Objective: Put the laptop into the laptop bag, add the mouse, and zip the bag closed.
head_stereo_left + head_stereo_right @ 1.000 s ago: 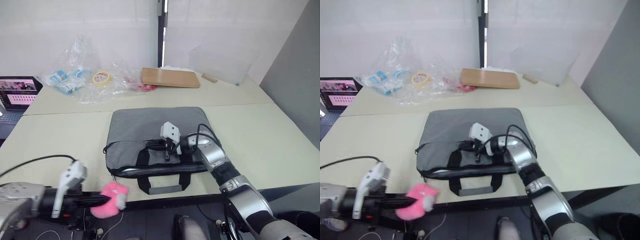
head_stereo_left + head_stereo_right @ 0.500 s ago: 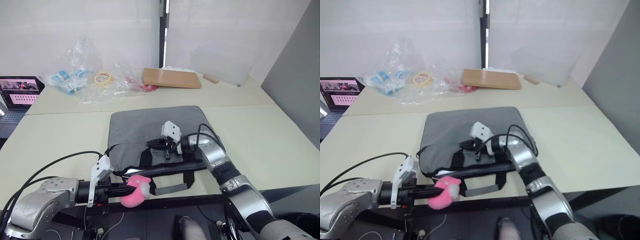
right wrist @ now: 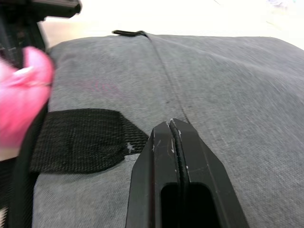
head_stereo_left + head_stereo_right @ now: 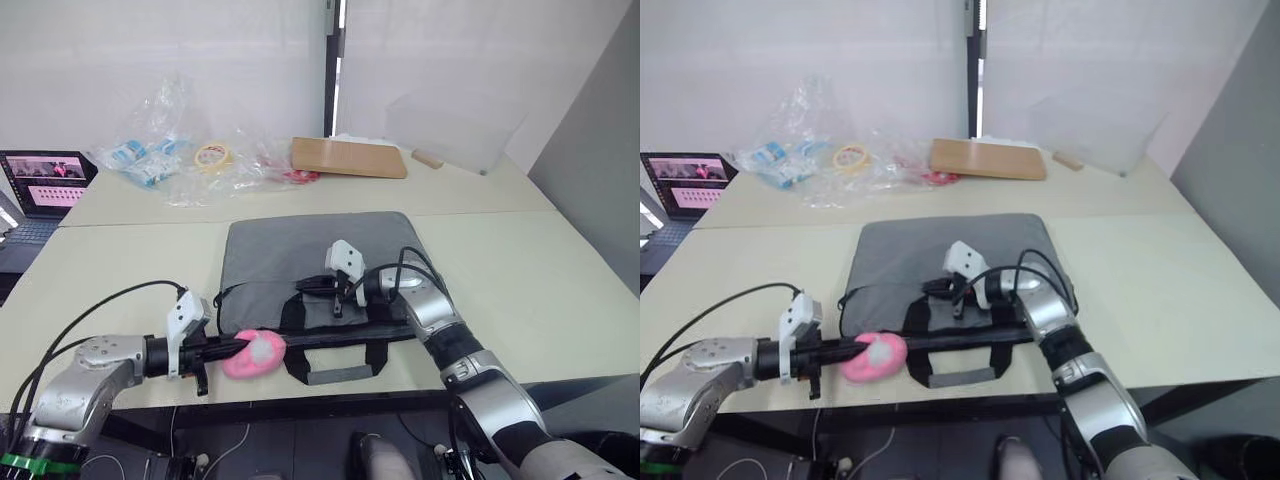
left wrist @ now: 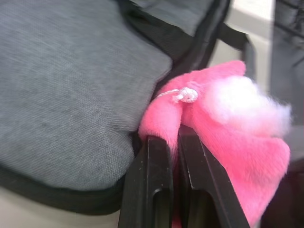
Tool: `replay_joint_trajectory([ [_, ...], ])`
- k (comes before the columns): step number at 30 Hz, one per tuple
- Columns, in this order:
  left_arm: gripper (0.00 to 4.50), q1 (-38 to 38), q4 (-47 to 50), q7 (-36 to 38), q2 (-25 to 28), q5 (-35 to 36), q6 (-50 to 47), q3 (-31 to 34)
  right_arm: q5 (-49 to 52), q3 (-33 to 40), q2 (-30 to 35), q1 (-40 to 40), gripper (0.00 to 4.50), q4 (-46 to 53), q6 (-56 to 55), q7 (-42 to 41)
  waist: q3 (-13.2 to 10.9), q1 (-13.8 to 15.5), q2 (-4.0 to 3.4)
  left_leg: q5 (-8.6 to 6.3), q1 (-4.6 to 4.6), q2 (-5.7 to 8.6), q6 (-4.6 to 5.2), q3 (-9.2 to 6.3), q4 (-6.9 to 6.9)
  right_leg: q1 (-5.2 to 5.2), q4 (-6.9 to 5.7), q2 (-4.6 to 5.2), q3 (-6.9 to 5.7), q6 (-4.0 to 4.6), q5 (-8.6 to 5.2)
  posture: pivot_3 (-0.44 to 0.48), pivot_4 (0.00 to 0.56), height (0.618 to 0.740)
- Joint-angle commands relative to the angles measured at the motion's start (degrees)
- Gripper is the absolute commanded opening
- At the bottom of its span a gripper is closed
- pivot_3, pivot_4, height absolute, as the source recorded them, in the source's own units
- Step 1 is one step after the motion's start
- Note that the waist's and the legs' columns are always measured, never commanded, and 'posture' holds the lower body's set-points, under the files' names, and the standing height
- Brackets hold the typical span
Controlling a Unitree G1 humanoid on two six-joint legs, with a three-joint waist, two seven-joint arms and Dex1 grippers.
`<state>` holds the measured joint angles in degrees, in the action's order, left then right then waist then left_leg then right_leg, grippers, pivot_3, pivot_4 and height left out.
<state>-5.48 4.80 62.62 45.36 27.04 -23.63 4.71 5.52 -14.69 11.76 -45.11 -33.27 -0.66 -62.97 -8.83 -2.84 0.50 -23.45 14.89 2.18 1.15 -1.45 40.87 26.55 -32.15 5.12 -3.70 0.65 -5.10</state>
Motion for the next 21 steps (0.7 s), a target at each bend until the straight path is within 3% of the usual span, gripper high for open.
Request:
replay_joint_trajectory([
  [1,0.04,-2.89,-3.48,-1.16,1.19,-1.35,2.84,3.64,1.44,0.52,-0.79,0.96,0.0,1.82,-0.52,-1.01,0.0,0.05,0.0,0.0,0.05,0.0,0.0,0.0,-0.01,0.08,-0.01,-0.04,-0.02,0.04,-0.02,0.0,0.15,0.74],
  [5,0.04,-2.65,-2.89,0.31,1.66,-0.08,2.36,3.85,1.56,0.6,-1.51,0.61,0.0,2.51,-0.22,-1.13,0.0,-0.02,-0.01,0.01,0.3,0.1,-0.03,0.01,0.02,0.72,-0.04,0.01,-0.1,0.1,-0.01,0.0,0.15,0.74],
  [14,0.04,7.82,10.48,4.69,5.22,5.85,-3.36,6.4,-4.7,-0.55,-1.15,-0.31,0.0,-6.35,-4.74,4.88,-0.02,-0.77,-0.03,-0.01,0.4,-0.04,-0.07,-0.01,-0.04,0.7,-0.01,0.03,-0.12,0.13,-0.06,0.0,0.15,0.74],
  [21,0.04,13.67,19.29,1.23,1.85,7.48,-6.92,2.74,-5.18,-0.54,-2.03,0.29,0.0,-10.39,-7.05,6.9,0.01,-0.65,-0.01,-0.02,0.35,-0.05,-0.04,-0.01,-0.08,0.43,-0.02,0.02,-0.07,0.1,-0.08,0.0,0.15,0.74],
])
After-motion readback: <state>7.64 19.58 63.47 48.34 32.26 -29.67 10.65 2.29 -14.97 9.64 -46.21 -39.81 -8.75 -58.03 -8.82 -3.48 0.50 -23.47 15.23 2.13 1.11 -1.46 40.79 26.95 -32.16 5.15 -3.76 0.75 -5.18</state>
